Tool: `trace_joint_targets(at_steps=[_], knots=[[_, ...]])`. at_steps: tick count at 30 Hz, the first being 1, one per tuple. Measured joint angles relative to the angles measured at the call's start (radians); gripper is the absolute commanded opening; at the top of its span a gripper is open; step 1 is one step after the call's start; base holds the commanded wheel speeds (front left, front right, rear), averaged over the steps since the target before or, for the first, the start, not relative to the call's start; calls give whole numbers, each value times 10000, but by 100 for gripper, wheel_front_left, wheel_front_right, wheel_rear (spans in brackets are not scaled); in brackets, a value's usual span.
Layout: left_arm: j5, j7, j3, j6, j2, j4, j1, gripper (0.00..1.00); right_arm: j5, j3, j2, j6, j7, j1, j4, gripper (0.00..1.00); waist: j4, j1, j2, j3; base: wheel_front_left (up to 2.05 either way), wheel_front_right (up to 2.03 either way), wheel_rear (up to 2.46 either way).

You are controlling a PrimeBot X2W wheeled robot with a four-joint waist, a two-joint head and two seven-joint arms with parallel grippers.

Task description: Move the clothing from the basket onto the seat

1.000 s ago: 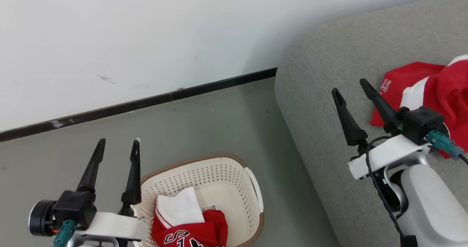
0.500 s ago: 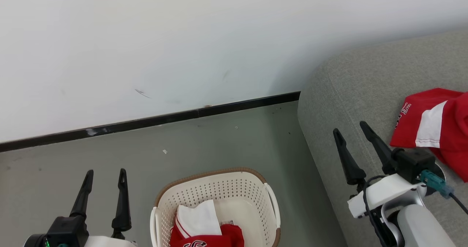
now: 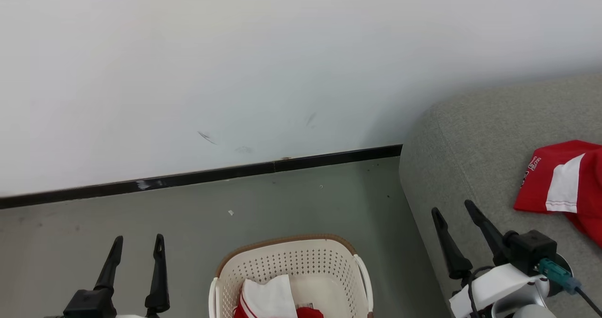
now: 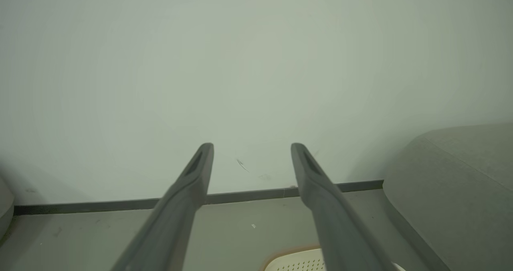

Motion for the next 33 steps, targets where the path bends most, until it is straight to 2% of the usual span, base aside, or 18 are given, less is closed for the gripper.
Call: trace_joint_targets(at_steps=[13, 33], knots=[[-105, -71, 19, -111, -19, 142, 295, 100, -86, 40, 121, 0, 0, 570, -253, 100, 186, 0, 0, -384, 0, 0, 0], [-171, -71, 75, -192, -17, 96, 384, 100, -182, 21, 161, 0, 0, 924, -706, 100, 146, 0, 0, -236, 0, 0, 0]])
